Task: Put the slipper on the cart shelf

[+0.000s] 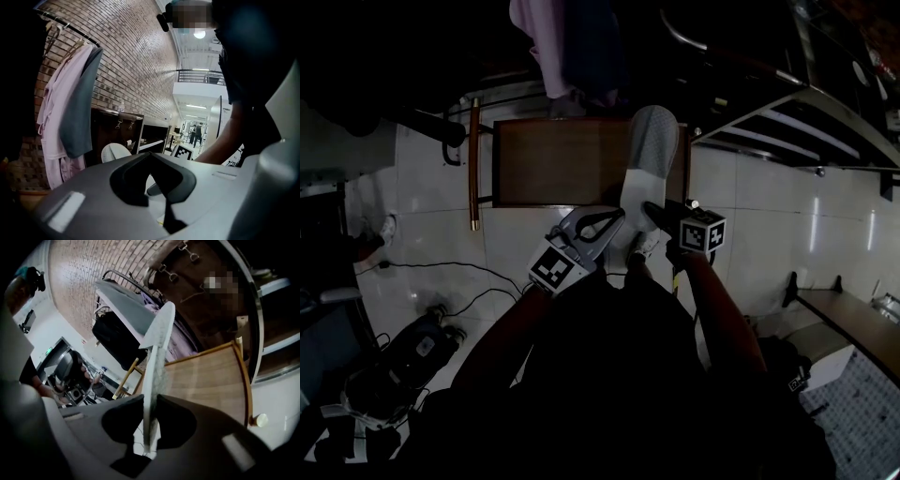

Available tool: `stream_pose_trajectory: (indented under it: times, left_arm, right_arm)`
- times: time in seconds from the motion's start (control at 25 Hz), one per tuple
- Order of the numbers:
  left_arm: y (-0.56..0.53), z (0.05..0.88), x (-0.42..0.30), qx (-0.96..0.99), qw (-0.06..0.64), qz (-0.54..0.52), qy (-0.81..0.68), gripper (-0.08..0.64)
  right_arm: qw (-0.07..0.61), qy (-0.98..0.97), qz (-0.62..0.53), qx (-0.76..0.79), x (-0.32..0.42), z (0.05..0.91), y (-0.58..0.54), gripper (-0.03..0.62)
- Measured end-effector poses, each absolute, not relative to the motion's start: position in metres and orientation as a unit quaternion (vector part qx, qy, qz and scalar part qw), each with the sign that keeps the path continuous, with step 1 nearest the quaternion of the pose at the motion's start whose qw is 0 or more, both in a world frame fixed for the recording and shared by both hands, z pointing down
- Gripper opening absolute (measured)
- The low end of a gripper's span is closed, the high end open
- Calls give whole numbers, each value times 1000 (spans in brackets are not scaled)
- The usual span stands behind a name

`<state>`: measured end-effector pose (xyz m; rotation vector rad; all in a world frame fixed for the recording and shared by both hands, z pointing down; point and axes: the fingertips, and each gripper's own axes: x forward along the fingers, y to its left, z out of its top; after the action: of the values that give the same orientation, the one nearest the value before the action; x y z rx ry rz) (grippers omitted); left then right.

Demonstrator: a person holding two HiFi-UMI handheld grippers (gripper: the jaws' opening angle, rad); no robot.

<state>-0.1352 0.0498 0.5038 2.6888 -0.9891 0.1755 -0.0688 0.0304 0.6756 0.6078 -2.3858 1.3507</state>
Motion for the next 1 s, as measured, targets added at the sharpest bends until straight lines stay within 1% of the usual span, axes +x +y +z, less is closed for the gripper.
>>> stream_pose_trajectory:
  times: [0.2, 0.32, 0.68, 0.84, 1.0]
  left_arm:
    - [60, 488, -124, 933, 117, 58, -334, 2]
    - [63, 477, -115, 938, 100, 57, -328, 2]
    - [62, 436, -106, 939, 82, 42, -331, 2]
    - [57, 425, -105, 939, 76, 41, -334, 2]
    - [52, 409, -102, 939, 77, 28, -334, 2]
  right_arm:
    - [132, -867, 413, 247, -53, 621, 33, 64]
    - [124, -884, 372, 254, -45, 590, 33, 64]
    - [76, -918, 279, 272, -36, 511, 25, 64]
    - [74, -933, 202, 288, -34, 478, 20, 64]
    - [58, -937, 162, 303, -31, 449, 17, 64]
